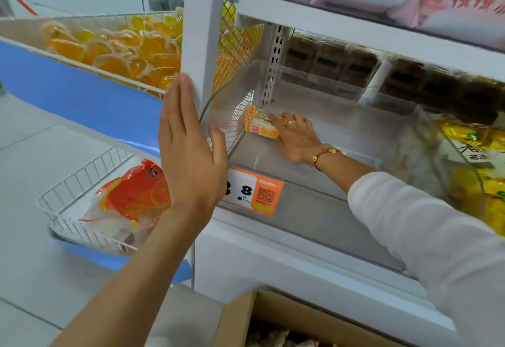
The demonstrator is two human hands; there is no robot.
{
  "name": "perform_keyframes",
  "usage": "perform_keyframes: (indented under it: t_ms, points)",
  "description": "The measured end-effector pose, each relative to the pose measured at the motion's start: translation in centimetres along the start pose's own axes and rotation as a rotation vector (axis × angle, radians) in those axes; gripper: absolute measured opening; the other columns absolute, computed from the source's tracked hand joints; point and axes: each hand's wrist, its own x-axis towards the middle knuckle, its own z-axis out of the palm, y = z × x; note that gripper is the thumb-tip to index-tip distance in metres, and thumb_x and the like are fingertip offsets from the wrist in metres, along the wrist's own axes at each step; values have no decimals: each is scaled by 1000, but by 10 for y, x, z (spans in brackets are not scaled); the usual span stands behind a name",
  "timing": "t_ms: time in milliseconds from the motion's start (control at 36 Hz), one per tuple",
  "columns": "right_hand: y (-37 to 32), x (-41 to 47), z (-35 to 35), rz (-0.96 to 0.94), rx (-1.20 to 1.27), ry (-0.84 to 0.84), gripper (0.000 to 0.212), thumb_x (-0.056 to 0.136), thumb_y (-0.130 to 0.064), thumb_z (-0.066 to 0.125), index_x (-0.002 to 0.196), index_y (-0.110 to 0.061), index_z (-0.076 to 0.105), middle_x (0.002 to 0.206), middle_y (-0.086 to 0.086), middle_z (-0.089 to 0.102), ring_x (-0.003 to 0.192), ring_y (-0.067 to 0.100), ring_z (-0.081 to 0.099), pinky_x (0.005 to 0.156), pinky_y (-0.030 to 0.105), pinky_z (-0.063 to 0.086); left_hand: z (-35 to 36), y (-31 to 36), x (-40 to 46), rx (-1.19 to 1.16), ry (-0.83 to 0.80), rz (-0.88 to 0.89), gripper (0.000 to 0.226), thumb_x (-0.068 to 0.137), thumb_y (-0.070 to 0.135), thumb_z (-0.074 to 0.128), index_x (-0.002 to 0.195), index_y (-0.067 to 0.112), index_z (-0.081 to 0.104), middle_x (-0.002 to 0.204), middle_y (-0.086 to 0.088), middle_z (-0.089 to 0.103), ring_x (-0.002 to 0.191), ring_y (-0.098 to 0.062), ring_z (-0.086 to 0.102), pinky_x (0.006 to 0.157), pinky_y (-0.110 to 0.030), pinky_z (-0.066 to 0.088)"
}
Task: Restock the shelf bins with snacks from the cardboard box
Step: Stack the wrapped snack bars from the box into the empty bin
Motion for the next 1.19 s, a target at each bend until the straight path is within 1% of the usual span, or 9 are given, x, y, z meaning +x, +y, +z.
perform_keyframes:
  t_ms: [83, 250, 306, 694, 750, 861, 1028, 1111, 1194]
  points:
    - [0, 1, -1, -20, 24, 46, 62, 97, -17, 42, 153, -22, 16, 152, 11, 27, 135, 32, 27, 107, 40, 23, -1, 0, 0, -2, 0, 7, 65, 93, 17, 41, 152, 7, 15, 159, -7, 18, 146, -17, 13, 120, -25, 9]
    - [-5, 5, -5, 36, 233, 137, 60, 93, -17, 55, 148, -20, 31, 140, 14, 47, 124, 33, 42, 94, 38, 40, 1, 1, 0, -1, 4, 5, 65, 92, 18, 40, 152, 6, 15, 158, -8, 19, 146, -19, 14, 120, -29, 12]
    - [-3, 6, -3, 11, 213, 125, 55, 93, -21, 54, 146, -21, 38, 139, 10, 47, 123, 31, 41, 95, 37, 39, 1, 1, 0, 1, 5, -1, 65, 92, 19, 39, 152, 6, 15, 158, -8, 19, 146, -19, 14, 120, -29, 11]
    - [-2, 4, -8, -7, 223, 169, 57, 91, -30, 58, 144, -19, 40, 141, 9, 46, 125, 30, 42, 99, 37, 35, 0, 1, 0, -6, -1, -18, 67, 92, 18, 44, 152, 10, 16, 158, -6, 21, 145, -18, 17, 115, -46, 27]
    - [-1, 3, -11, 3, 234, 168, 57, 90, -30, 59, 144, -19, 40, 141, 9, 46, 126, 29, 42, 100, 38, 35, -1, 0, 0, 8, -2, -8, 67, 92, 17, 47, 152, 9, 17, 157, -7, 23, 144, -19, 19, 116, -45, 27]
    - [1, -6, -21, -40, 236, 125, 54, 92, -29, 58, 143, -21, 42, 139, 7, 47, 125, 29, 42, 96, 37, 37, -6, 0, 2, 56, -25, -13, 67, 91, 20, 50, 151, 9, 21, 155, -6, 27, 142, -19, 23, 114, -30, 18]
    - [-1, -44, -63, -147, 317, 37, 40, 93, -28, 58, 133, -25, 54, 129, 4, 54, 112, 24, 52, 81, 30, 43, -22, 13, 1, 79, -2, -4, 63, 88, 23, 53, 146, 7, 31, 151, -7, 33, 136, -24, 32, 110, -41, 26]
    - [-3, -86, -88, -155, 341, 76, 35, 93, -29, 57, 128, -28, 58, 121, 0, 58, 104, 22, 55, 81, 35, 46, -32, 24, -4, 36, -53, 79, 64, 89, 18, 57, 146, 8, 31, 151, -9, 33, 136, -23, 31, 110, -39, 26]
    - [-2, -137, -110, -131, 418, 201, 30, 91, -23, 60, 121, -28, 63, 104, -4, 61, 88, 18, 55, 78, 39, 48, -45, 39, -12, 2, -138, 223, 58, 88, 19, 55, 142, 8, 37, 144, -10, 42, 131, -21, 36, 106, -30, 27]
